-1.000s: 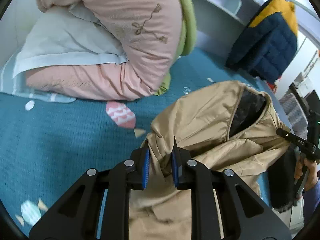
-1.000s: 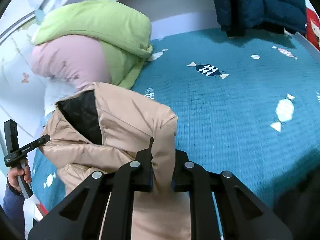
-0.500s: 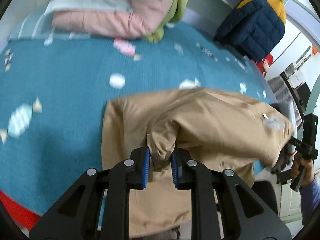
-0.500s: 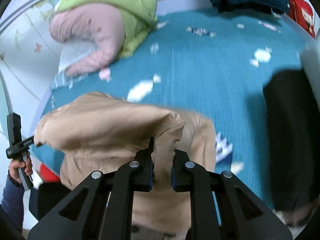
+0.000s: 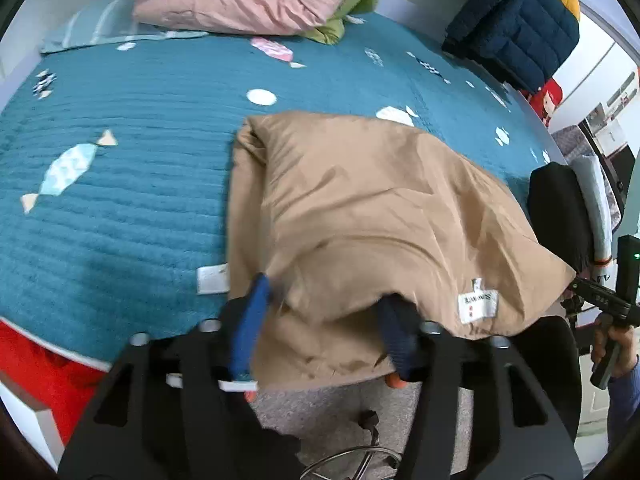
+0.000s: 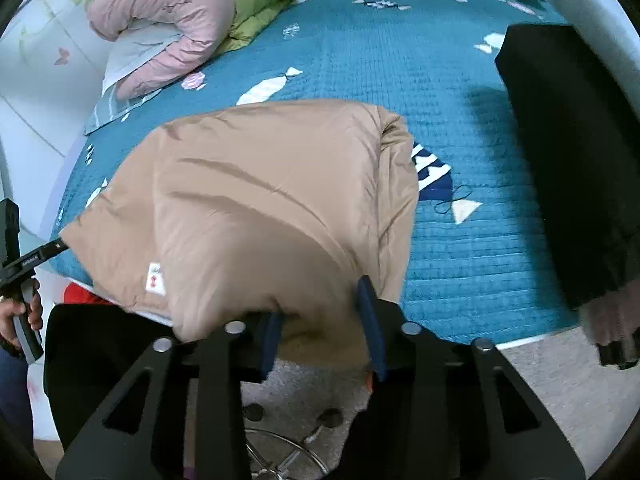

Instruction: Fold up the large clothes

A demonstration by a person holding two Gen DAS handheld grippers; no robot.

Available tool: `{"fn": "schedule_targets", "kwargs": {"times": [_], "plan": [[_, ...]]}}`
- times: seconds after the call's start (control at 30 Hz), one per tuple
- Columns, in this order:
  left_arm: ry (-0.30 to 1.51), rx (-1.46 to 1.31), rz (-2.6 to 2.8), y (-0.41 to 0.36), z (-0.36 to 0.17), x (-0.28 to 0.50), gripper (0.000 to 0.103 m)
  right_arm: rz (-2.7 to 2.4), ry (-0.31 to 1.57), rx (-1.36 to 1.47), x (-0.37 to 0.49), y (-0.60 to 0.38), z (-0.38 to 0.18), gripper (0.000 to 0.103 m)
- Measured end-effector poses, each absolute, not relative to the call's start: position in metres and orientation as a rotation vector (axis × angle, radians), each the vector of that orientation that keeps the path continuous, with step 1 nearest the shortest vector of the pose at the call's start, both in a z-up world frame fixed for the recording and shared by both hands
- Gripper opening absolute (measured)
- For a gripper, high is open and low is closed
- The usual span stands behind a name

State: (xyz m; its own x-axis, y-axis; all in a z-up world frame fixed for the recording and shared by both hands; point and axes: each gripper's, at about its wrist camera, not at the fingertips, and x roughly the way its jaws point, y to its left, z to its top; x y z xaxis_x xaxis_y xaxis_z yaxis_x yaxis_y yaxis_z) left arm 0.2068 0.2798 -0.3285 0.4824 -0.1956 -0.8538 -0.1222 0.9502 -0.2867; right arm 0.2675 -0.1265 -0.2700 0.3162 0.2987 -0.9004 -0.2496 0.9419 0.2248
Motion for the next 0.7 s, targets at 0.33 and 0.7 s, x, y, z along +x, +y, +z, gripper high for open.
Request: {"fn": "schedule_targets", "kwargs": {"times": [0.33,0.7], "plan": [[0.935,-0.359,-0.049,0.278,-0.268,0.187,0.073,0.415,1.098,0.159,0.259,-0.139,-0.213,0.043],[1.205,-0.377,-0.033,0.216,-0.367,0.250,0.073,0.278,1.393,0.233,0.298,-0.091,-0.332,0.000]]}}
